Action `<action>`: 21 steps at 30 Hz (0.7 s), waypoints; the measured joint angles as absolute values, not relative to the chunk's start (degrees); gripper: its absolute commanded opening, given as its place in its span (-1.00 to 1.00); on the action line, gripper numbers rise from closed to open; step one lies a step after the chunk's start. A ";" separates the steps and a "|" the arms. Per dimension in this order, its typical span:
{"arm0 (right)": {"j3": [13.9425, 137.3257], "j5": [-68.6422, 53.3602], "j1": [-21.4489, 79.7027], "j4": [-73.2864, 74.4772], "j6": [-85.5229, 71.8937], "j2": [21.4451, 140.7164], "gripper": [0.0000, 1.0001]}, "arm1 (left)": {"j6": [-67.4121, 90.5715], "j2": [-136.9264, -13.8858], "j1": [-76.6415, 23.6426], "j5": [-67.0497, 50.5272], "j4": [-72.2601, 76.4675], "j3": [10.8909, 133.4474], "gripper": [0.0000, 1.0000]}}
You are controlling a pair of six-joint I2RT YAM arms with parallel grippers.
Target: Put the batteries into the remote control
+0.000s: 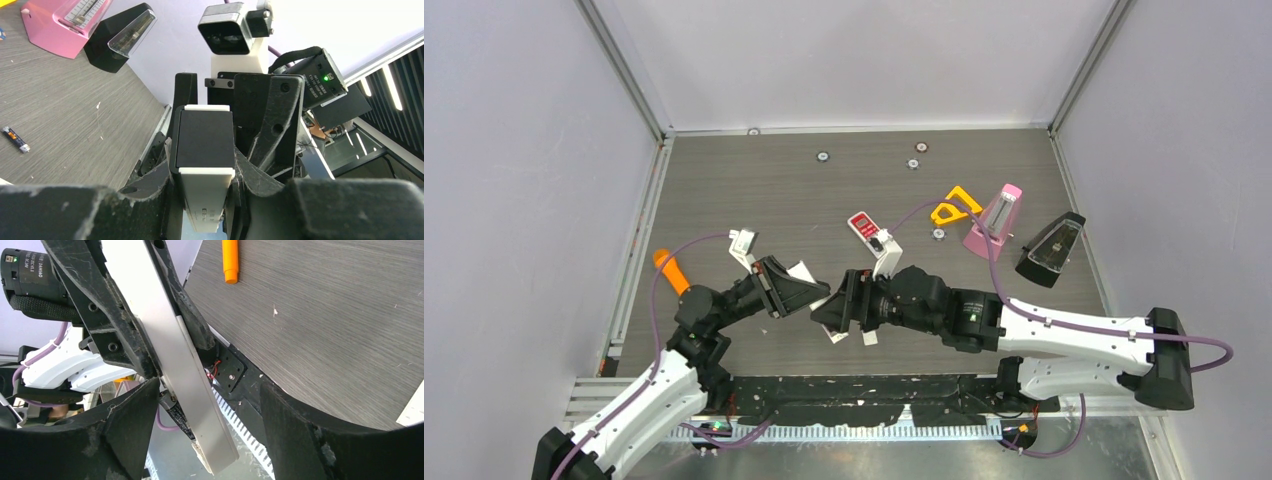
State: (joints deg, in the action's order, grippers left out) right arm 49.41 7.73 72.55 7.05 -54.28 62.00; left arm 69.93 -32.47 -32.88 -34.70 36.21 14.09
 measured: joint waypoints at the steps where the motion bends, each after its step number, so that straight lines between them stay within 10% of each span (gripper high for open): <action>1: 48.88 7.29 72.40 6.48 -54.65 61.87 0.49 | 69.93 -32.47 -32.88 -34.70 36.21 14.09 -1.00; 21: 42.98 1.34 71.13 -4.89 -58.65 60.62 -0.05 | 72.18 -30.50 -32.99 -32.03 34.85 14.02 -1.00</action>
State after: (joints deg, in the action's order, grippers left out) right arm 42.98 1.34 71.13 -4.89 -58.65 60.62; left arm 72.18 -30.50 -32.99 -32.03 34.85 14.02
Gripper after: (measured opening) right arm 0.506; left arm 0.305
